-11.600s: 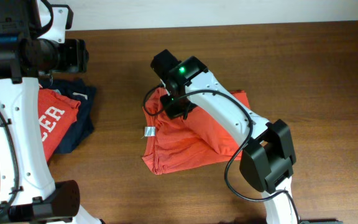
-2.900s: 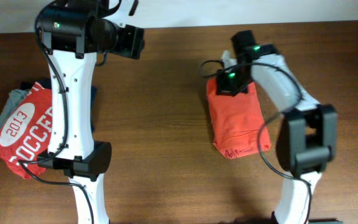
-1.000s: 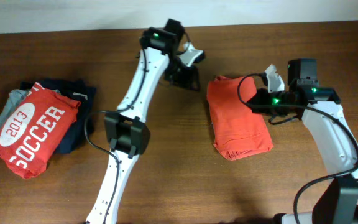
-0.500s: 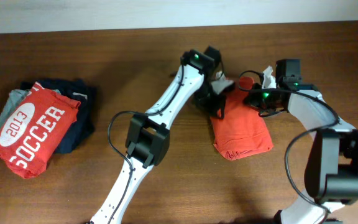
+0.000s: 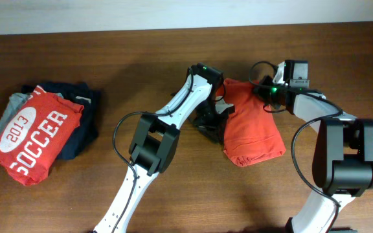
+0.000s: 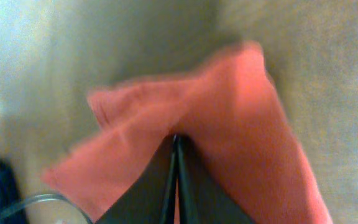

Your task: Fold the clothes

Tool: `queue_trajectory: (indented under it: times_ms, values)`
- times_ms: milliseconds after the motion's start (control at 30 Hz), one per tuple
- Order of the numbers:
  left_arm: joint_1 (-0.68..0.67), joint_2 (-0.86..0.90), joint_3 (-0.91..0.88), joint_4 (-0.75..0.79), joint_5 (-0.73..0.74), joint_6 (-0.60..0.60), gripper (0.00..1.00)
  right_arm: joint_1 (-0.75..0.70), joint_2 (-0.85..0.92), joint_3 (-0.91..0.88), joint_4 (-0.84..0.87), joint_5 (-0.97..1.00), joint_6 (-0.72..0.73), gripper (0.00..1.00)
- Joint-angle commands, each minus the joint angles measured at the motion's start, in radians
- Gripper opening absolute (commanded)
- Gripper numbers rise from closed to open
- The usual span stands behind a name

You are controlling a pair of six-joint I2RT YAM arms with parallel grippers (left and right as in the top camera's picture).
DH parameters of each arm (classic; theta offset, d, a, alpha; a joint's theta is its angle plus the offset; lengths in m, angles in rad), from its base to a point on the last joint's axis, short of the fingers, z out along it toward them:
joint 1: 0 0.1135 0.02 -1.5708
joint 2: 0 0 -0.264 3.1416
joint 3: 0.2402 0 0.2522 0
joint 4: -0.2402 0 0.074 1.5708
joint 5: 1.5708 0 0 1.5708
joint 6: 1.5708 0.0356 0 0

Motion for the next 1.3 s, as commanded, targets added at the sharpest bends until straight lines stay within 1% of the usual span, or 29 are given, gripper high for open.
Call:
queue_trajectory:
  times_ms: [0,100,233,300,367,433,500,567,600,633,667,733,767,833,867,967,1033,1167,1267]
  values:
    - [0.002,0.002,-0.012,-0.019,-0.065,0.006,0.23,-0.017,0.010,0.016,0.049,-0.015,0.041,0.11]
    - [0.010,-0.013,0.006,-0.045,-0.116,0.010,0.23,-0.058,0.009,0.052,0.070,-0.147,0.041,0.13]
    - [0.035,-0.074,0.038,-0.051,-0.202,0.010,0.23,-0.134,0.008,0.105,0.053,-0.411,0.040,0.13]
    - [0.049,-0.114,0.060,-0.049,-0.248,0.010,0.24,-0.169,0.005,0.121,0.029,-0.501,0.027,0.22]
    - [0.070,-0.159,0.086,-0.041,-0.304,0.009,0.25,-0.205,-0.009,0.126,0.005,-0.570,-0.017,0.26]
    - [0.094,-0.198,0.108,-0.023,-0.349,0.005,0.29,-0.233,-0.034,0.126,-0.036,-0.586,-0.057,0.30]
    - [0.123,-0.232,0.113,0.017,-0.374,-0.006,0.39,-0.256,-0.066,0.126,-0.079,-0.587,-0.114,0.33]
    - [0.153,-0.253,0.113,0.069,-0.372,-0.006,0.59,-0.272,-0.106,0.126,-0.124,-0.587,-0.169,0.35]
    - [0.167,-0.255,0.113,0.099,-0.369,-0.006,0.71,-0.278,-0.127,0.126,-0.150,-0.586,-0.200,0.36]
    - [0.180,-0.256,0.113,0.127,-0.357,-0.006,0.76,-0.278,-0.147,0.126,-0.181,-0.584,-0.230,0.36]
    - [0.191,-0.256,0.112,0.145,-0.344,-0.006,0.79,-0.277,-0.173,0.126,-0.229,-0.574,-0.262,0.36]
    - [0.216,-0.254,0.111,0.171,-0.313,-0.006,0.80,-0.270,-0.214,0.126,-0.334,-0.532,-0.303,0.34]
    - [0.226,-0.254,0.111,0.176,-0.307,-0.006,0.80,-0.261,-0.232,0.126,-0.392,-0.500,-0.327,0.31]
    - [0.245,-0.255,0.111,0.180,-0.304,-0.006,0.80,-0.233,-0.266,0.126,-0.528,-0.376,-0.335,0.16]
    - [0.253,-0.255,0.111,0.179,-0.303,-0.006,0.79,-0.216,-0.280,0.126,-0.589,-0.299,-0.335,0.10]
    - [0.271,-0.255,0.112,0.168,-0.301,-0.006,0.77,-0.143,-0.307,0.126,-0.740,-0.063,-0.335,0.09]
    - [0.283,-0.257,0.113,0.158,-0.301,-0.006,0.77,-0.083,-0.312,0.126,-0.807,0.043,-0.348,0.09]
    - [0.307,-0.272,0.113,0.140,-0.301,-0.006,0.77,0.058,-0.290,0.126,-0.905,0.169,-0.357,0.11]
    - [0.316,-0.284,0.113,0.133,-0.301,-0.006,0.77,0.119,-0.256,0.123,-0.966,0.185,-0.352,0.11]
